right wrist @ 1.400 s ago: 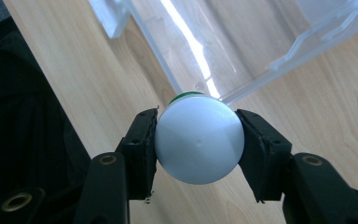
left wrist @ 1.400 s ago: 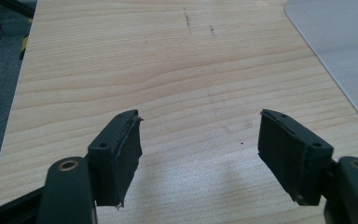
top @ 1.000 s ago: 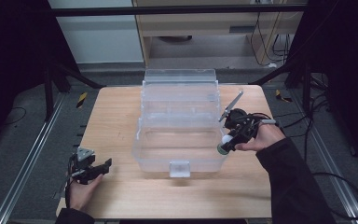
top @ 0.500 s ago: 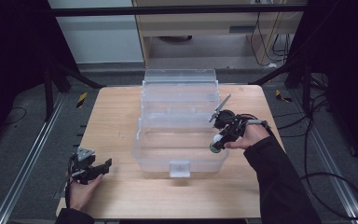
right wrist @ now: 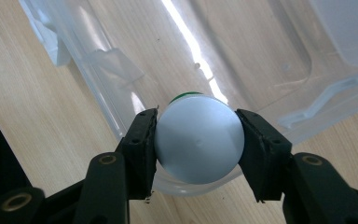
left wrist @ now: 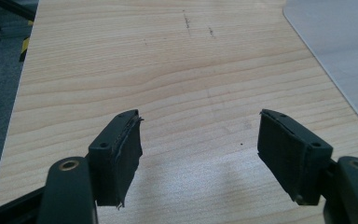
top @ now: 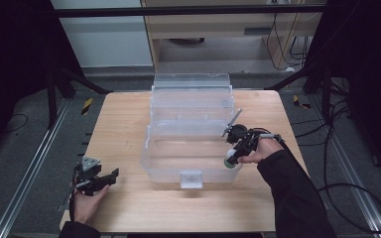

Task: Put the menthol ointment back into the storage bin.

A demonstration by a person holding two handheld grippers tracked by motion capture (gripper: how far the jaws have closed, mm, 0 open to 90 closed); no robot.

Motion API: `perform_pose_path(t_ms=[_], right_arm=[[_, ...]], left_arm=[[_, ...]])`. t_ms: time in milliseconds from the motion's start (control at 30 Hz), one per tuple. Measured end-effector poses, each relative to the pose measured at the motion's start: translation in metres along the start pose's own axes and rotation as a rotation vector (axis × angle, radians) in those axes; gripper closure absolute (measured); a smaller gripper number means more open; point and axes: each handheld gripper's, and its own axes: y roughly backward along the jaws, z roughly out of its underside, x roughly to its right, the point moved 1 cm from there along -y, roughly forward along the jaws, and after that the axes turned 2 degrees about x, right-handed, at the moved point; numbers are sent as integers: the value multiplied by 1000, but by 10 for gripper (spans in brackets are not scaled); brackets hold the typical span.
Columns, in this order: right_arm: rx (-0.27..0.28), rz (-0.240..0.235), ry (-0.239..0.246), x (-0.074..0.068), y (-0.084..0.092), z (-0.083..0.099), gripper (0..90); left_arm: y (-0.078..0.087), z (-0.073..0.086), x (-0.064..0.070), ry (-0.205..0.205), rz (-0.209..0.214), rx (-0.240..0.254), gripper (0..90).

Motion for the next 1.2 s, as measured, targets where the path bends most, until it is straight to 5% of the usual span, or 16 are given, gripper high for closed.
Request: perform_pose_path(t_ms=[1200], right_arm=[[-58, -11, 27, 0, -35, 6, 500]], left_arm=[[0, 0, 1, -2, 3, -4, 298]])
